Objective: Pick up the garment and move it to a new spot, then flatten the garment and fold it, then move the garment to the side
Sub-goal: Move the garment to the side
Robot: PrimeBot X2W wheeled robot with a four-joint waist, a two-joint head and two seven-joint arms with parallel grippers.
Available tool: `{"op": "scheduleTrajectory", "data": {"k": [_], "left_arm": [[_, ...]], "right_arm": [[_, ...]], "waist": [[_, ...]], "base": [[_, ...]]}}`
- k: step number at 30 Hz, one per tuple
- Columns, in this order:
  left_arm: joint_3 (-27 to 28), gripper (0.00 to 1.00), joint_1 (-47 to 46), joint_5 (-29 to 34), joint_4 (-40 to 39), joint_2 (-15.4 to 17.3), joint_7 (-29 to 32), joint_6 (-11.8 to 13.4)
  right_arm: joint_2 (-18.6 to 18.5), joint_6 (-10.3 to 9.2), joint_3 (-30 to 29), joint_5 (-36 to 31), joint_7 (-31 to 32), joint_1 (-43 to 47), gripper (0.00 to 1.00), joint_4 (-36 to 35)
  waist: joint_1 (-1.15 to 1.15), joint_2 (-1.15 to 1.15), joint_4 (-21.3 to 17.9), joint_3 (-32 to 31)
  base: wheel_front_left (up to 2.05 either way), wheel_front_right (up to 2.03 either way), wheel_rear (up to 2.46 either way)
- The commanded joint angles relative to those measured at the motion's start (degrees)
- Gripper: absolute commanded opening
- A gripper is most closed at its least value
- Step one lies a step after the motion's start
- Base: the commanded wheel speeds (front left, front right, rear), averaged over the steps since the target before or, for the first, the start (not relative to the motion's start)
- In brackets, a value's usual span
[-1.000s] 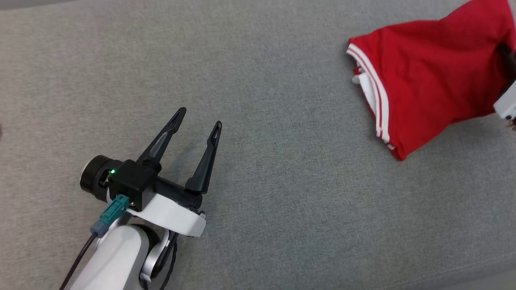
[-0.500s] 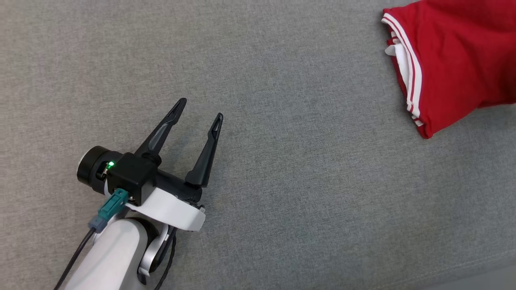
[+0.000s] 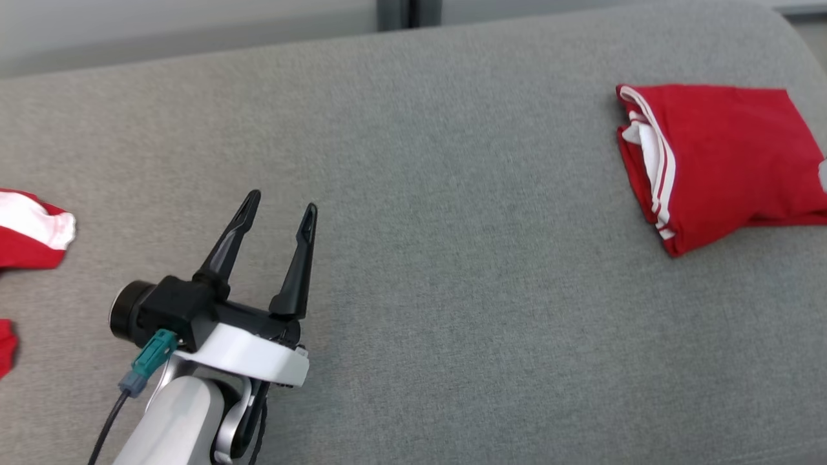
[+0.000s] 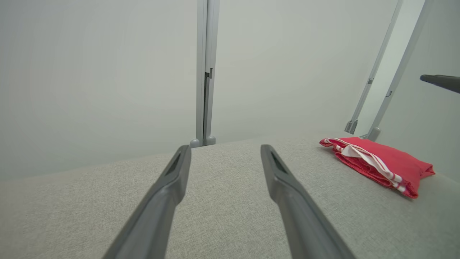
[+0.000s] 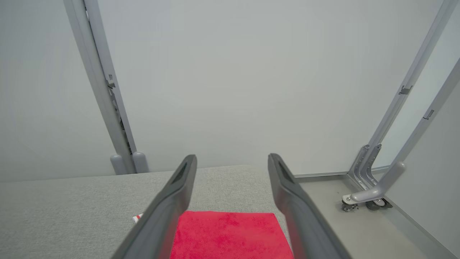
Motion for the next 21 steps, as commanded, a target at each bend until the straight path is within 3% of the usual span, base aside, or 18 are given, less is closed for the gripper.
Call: {"op": "scheduleTrajectory", "data": {"k": [1,9,17,21], "left_arm": [[0.57,1.00,0.93,-0.43,0.31,0.16,-0.50,0.35],[3.52,1.00,5.58,-2.14,1.31,1.23,-1.52,2.22],[4.37,1.00,10.77,-3.53,1.29,1.01,-1.68,3.81],[4.96,1.00,12.83,-4.23,1.81,0.67,-2.00,4.33]], "right_arm": [[-0.42,0.03,0.03,0.53,-0.63,2.19,1.00,-1.57],[-0.20,0.03,-3.49,1.55,-1.02,18.00,1.00,-19.08],[5.28,0.03,-11.68,-2.98,3.63,37.51,1.00,-39.22],[8.36,0.03,-12.67,-4.50,4.69,45.97,1.00,-48.33]], "waist": [[0.00,0.00,2.18,-4.05],[0.00,0.00,5.95,-11.86],[0.00,0.00,8.70,-16.34],[0.00,0.00,9.56,-17.32]], "base": [[0.00,0.00,0.00],[0.00,0.00,0.00],[0.00,0.00,0.00],[0.00,0.00,0.00]]}}
